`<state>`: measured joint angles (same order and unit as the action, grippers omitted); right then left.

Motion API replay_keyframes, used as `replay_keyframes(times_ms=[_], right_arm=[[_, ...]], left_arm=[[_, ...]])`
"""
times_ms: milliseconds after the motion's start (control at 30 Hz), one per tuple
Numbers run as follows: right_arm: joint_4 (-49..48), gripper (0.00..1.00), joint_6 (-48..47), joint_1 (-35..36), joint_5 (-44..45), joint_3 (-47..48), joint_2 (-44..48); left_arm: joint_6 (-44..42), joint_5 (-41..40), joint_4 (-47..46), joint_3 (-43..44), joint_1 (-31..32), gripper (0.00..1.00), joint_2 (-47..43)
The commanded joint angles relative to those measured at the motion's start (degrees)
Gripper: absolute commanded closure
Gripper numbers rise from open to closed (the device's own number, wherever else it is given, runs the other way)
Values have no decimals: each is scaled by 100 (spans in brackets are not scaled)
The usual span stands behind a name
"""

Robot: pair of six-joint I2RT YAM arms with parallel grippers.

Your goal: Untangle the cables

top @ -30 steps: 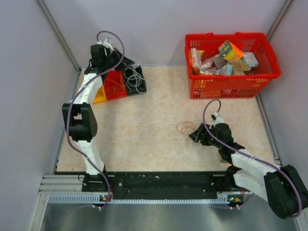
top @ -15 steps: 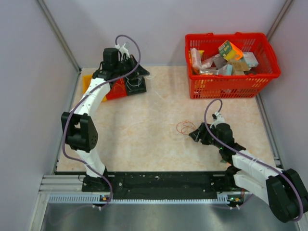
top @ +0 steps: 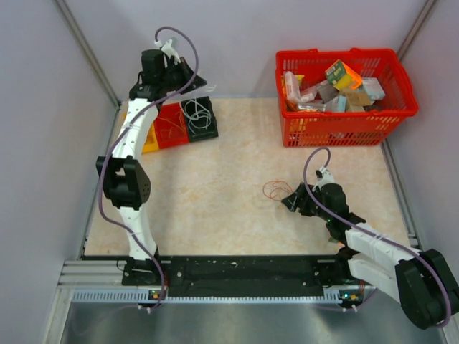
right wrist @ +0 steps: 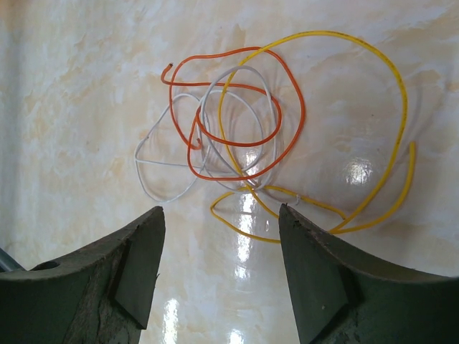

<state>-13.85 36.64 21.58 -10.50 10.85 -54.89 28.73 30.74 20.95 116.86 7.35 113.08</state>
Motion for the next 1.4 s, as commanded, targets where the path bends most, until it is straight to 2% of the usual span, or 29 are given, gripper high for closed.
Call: replay_keyframes(times_ms=[0,367,533,667,767,867,967,1100,1367], right_arm=[[-232,36,-8,-49,-40,5,-21],[-189,36,-17,-49,-110,40,-13],[-197,36,9,-49,-84,-4,67],[-311,36,44,-49,-171,-30,49],[-443,36,71,-58,-312,-39,-21],[-470,36,71,-49,-347,-39,-21],[-505,36,80,-58,-330,-74,40],[-435,36,62,-58,-295,-74,101],[-408,36,45,-58,-233,-74,102]], left_arm=[[-149,-175,305,276,-296,100,794],[80,-85,-74,-251,-305,100,1295],[124,-1279,567,-356,-296,100,1340],[37,-2106,638,-410,-200,100,1296],[-131,-2432,971,98,-112,100,1576],[-113,-2310,1148,451,-112,99,1866],[-166,-2458,1368,724,-50,87,1999],[-122,-2608,1368,619,-41,63,1850],[-17,-2582,1158,-13,-32,40,919]])
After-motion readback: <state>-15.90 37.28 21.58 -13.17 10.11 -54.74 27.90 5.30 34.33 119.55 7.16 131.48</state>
